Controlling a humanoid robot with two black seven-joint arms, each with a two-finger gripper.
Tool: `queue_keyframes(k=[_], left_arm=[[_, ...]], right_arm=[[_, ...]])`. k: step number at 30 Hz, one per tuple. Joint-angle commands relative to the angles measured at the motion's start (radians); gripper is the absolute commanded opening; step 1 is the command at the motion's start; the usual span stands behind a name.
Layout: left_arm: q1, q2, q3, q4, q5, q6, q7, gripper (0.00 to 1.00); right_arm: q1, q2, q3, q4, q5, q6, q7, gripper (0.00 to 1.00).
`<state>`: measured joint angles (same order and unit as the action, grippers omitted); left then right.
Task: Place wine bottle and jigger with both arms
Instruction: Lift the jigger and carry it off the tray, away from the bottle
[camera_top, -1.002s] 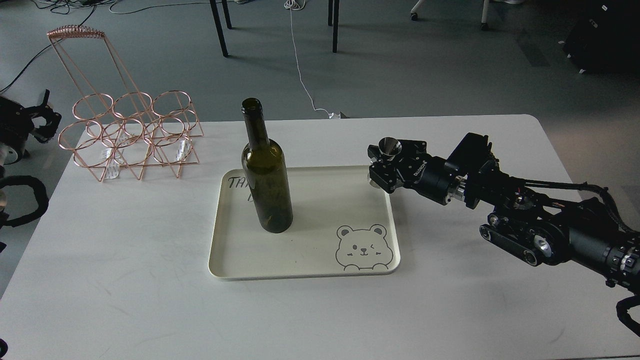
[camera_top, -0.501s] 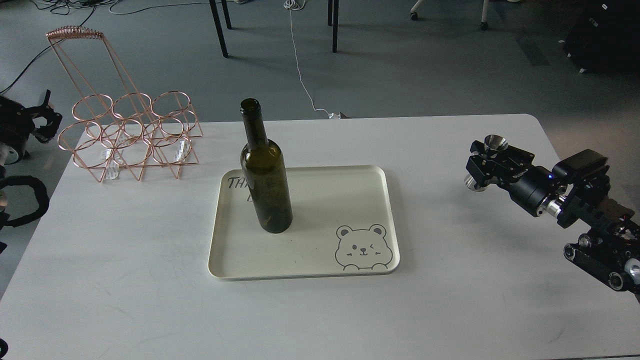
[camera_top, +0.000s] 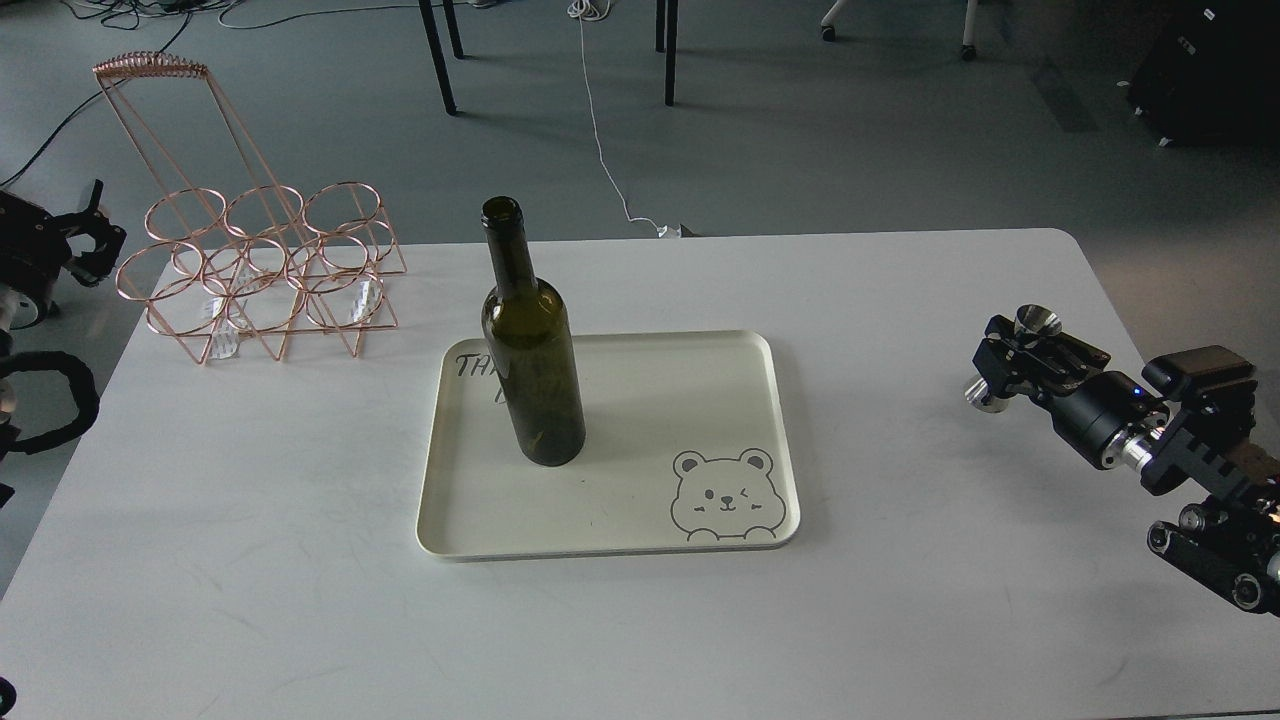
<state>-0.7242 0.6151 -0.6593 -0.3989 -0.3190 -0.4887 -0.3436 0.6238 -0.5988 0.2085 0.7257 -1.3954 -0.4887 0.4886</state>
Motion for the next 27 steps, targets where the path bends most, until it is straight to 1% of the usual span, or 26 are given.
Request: queue_keyframes(k=[1,5,11,15,20,22,25,27], left_arm=[[0.000,0.002,0.001,0.000,0.000,0.000,0.000,0.98],[0.000,0.005,0.001,0.000,0.000,0.000,0.000,0.98],[0.000,0.005,0.001,0.000,0.000,0.000,0.000,0.98],[0.000,0.002,0.001,0.000,0.000,0.000,0.000,0.98],[0.000,0.003,0.001,0.000,0.000,0.000,0.000,0.98],[0.000,0.003,0.003,0.000,0.000,0.000,0.000,0.98],[0.000,0.003,0.003,0.000,0.000,0.000,0.000,0.98],[0.000,0.003,0.001,0.000,0.000,0.000,0.000,0.98]], right_arm=[[-0.009,0.007,0.000,-0.037,0.001,0.000,0.000,0.09],[-0.009,0.016,-0.001,-0.042,0.001,0.000,0.000,0.12],[-0.018,0.022,-0.008,-0.039,0.001,0.000,0.000,0.14],[-0.026,0.021,-0.008,-0.032,0.001,0.000,0.000,0.21],[-0.042,0.022,-0.015,-0.022,0.001,0.000,0.000,0.22],[-0.056,0.024,-0.015,-0.022,0.001,0.000,0.000,0.25],[-0.062,0.028,-0.015,-0.022,0.001,0.000,0.000,0.26],[-0.062,0.028,-0.015,-0.020,0.001,0.000,0.000,0.29]])
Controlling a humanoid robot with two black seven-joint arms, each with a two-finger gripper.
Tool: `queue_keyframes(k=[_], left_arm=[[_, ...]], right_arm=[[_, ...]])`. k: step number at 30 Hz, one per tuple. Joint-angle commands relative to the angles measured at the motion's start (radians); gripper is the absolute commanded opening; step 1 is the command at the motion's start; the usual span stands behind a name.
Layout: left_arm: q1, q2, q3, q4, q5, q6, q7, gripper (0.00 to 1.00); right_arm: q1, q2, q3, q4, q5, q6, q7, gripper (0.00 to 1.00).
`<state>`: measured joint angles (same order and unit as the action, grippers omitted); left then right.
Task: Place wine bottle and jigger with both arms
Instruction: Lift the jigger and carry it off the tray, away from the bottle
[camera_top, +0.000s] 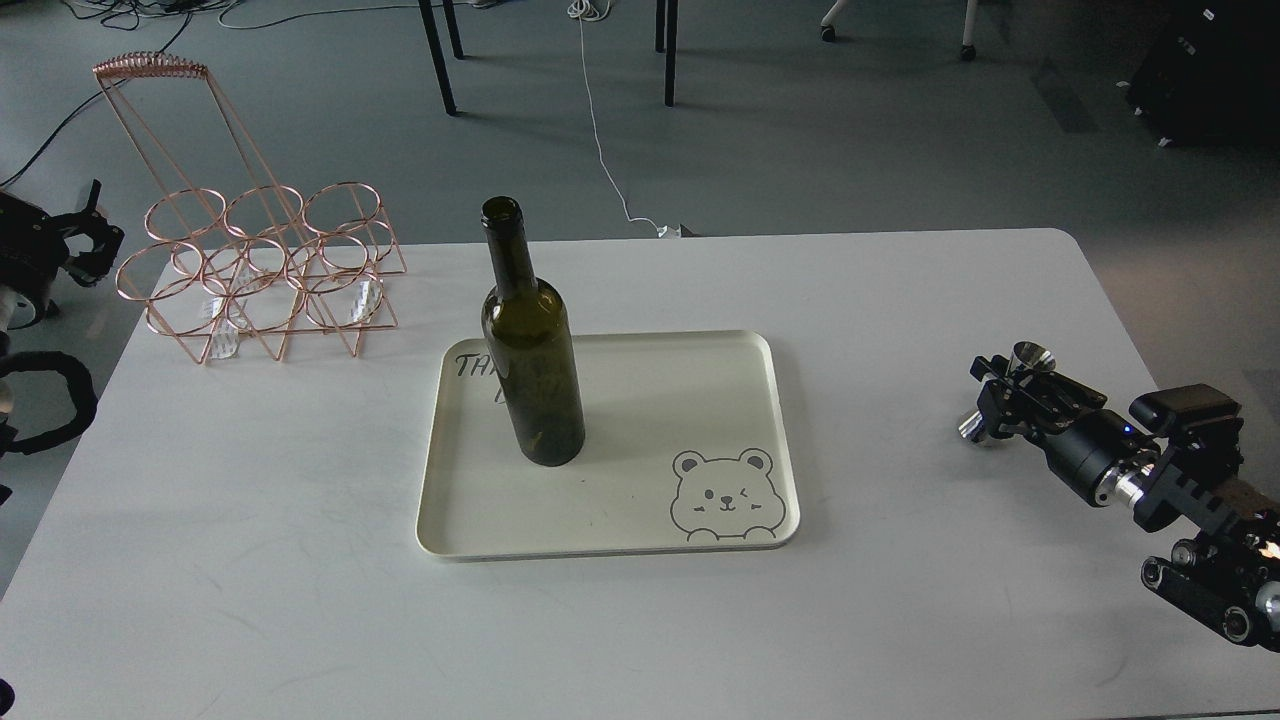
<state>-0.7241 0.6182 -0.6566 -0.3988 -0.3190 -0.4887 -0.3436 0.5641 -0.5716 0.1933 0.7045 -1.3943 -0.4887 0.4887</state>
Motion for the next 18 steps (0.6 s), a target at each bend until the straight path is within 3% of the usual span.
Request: queue_keyframes(k=[1,5,9,18], left_arm=[[0.000,0.000,-0.001,0.000,0.000,0.000,0.000,0.98],[0.000,0.000,-0.003,0.000,0.000,0.000,0.000,0.98],[-0.001,0.000,-0.003,0.000,0.000,0.000,0.000,0.98],[-0.001,0.003,-0.003,0.000,-0.002,0.000,0.000,0.98]], right_arm=[[-0.001,0.001,0.000,0.001,0.000,0.000,0.000,0.32],[0.000,-0.001,0.000,0.018,0.000,0.000,0.000,0.44],[-0.004,-0.014,0.000,0.069,0.003,0.000,0.000,0.62],[-0.009,-0.074,-0.011,0.160,0.003,0.000,0.000,0.71]])
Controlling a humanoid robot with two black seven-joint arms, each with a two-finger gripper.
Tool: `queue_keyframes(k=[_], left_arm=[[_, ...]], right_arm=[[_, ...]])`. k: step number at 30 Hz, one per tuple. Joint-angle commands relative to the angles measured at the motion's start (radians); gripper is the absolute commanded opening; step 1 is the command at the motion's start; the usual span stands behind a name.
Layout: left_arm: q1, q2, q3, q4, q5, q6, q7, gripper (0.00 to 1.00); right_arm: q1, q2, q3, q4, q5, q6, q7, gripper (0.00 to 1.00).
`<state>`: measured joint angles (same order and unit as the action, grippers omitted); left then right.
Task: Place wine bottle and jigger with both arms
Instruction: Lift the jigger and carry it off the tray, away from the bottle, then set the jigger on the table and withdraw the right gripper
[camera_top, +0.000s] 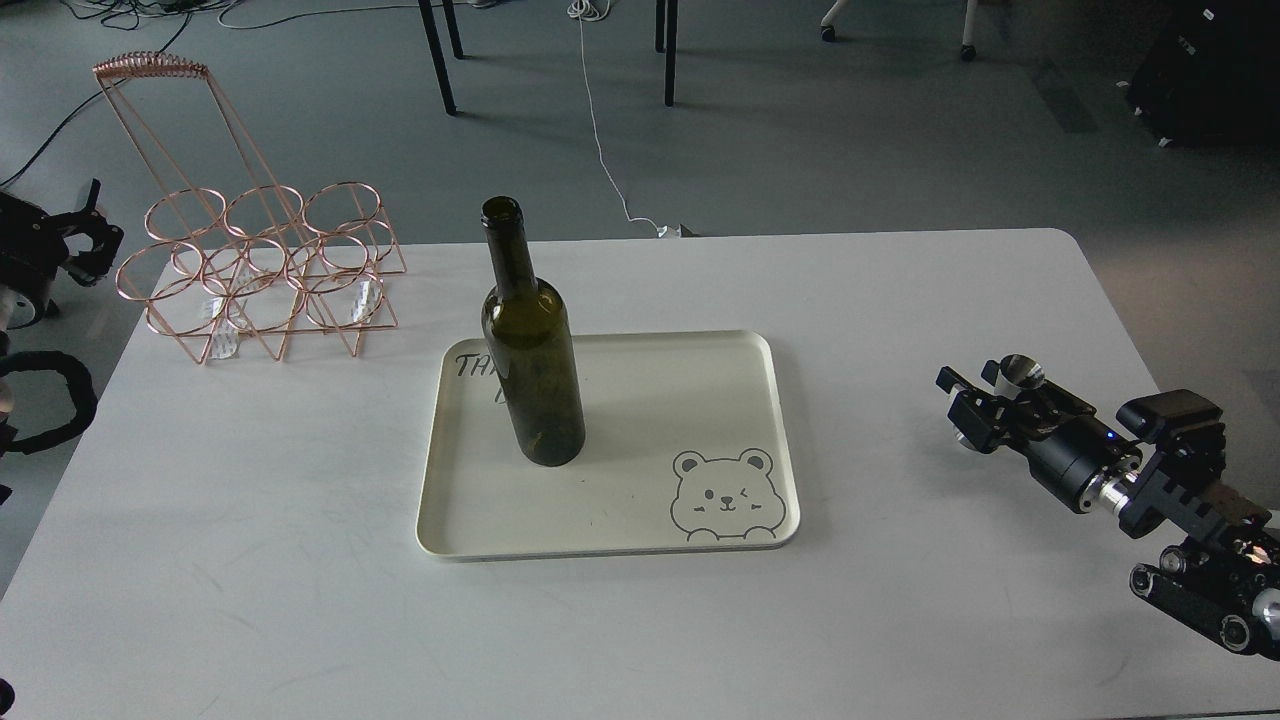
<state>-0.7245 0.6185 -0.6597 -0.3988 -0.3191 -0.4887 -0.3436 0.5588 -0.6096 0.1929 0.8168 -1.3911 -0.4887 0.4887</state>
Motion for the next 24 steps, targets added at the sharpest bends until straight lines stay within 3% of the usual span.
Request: queue_keyframes(k=[1,8,24], left_arm=[[-0.001,0.004,0.000,0.000,-0.002,0.000,0.000,0.98],[0.000,0.020,0.000,0.000,-0.002,0.000,0.000,0.98],[-0.004,0.052,-0.001,-0.006,-0.002,0.000,0.006,0.98]], right_arm=[[-0.005,-0.059,-0.027,0.077,0.000,0.000,0.000,0.71],[0.006,-0.139,-0.056,0.140,0.000,0.000,0.000,0.82],[0.174,-0.234,-0.030,0.252,0.014,0.000,0.000,0.84]])
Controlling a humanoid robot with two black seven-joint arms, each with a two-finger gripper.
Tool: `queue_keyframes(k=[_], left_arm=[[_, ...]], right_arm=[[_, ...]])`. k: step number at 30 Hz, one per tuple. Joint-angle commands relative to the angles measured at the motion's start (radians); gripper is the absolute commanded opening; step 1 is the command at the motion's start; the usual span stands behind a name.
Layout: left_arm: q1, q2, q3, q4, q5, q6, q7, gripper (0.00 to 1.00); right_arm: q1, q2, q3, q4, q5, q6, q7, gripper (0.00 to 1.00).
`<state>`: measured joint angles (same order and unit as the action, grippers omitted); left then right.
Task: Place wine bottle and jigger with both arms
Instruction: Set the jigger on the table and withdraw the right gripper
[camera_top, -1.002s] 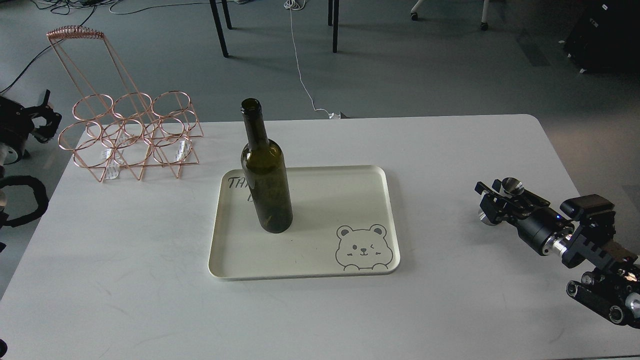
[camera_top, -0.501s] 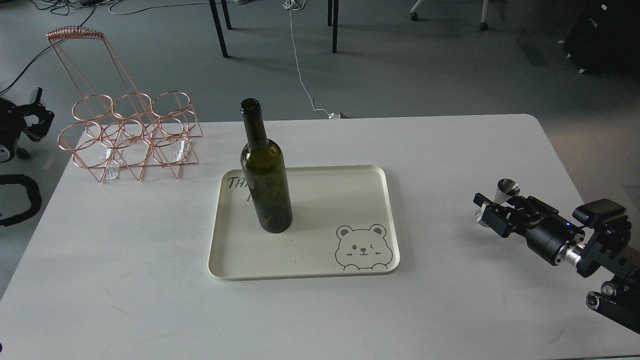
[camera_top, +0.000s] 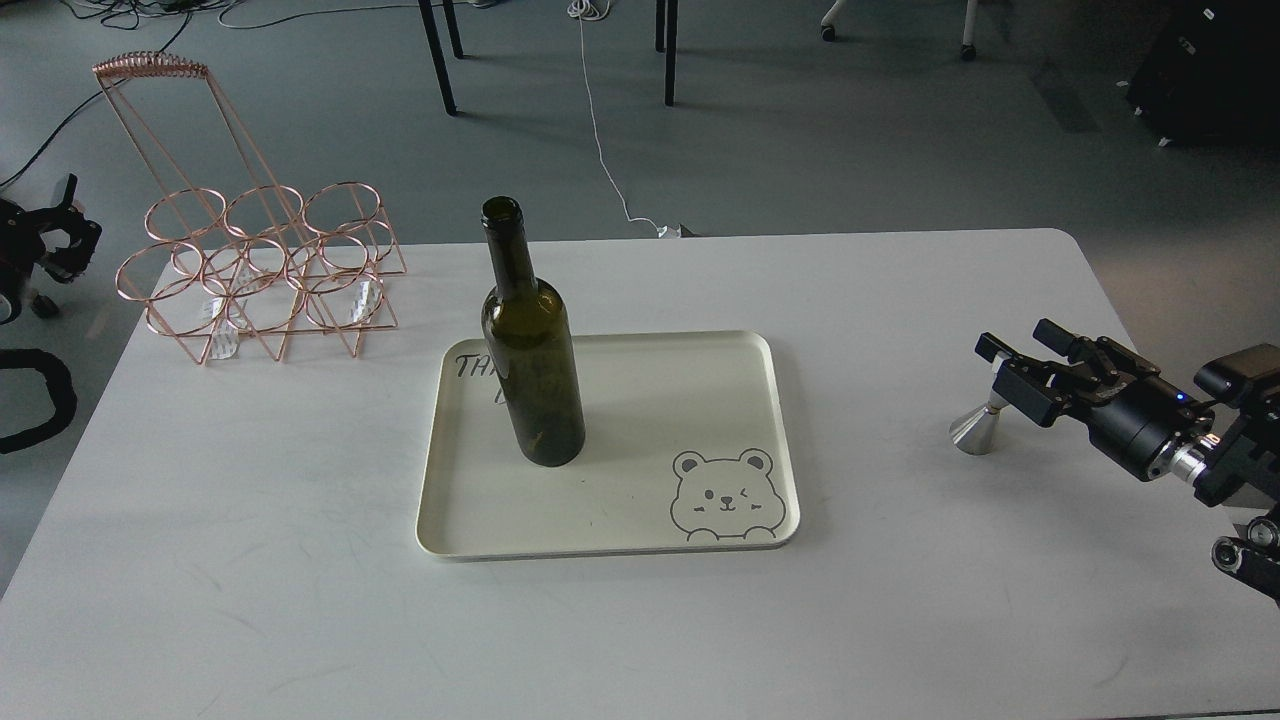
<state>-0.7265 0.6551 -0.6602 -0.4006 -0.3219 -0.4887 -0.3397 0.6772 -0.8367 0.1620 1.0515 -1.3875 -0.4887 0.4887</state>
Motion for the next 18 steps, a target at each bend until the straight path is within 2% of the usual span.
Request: queue_keyframes(k=[1,5,7,9,11,13,18], left_arm=[[-0.005,0.026,-0.001,-0.010,0.001,0.000,0.002,0.98],[-0.007,0.075,0.001,-0.066,0.001,0.000,0.004,0.98],[-0.008,0.107,0.008,-0.104,0.006,0.000,0.018,0.98],[-0.008,0.155,0.013,-0.180,0.010,0.000,0.042,0.98],[-0.008,0.220,0.013,-0.285,0.018,0.000,0.088,0.98],[-0.011,0.277,0.013,-0.369,0.038,0.000,0.113,0.98],[-0.109,0.379,0.014,-0.527,0.228,0.000,0.114,0.98]], right_arm=[[0.077,-0.007,0.001,0.021,0.025,0.000,0.000,0.84],[0.163,-0.005,0.001,0.013,0.132,0.000,0.000,0.87],[0.206,0.002,0.004,0.001,0.218,0.000,0.000,0.87],[0.237,0.016,0.008,-0.037,0.333,0.000,0.000,0.91],[0.268,0.075,0.008,-0.082,0.425,0.000,0.000,0.95],[0.288,0.129,0.010,-0.143,0.481,0.000,0.000,0.95],[0.298,0.238,0.056,-0.290,0.609,0.000,0.000,0.95]])
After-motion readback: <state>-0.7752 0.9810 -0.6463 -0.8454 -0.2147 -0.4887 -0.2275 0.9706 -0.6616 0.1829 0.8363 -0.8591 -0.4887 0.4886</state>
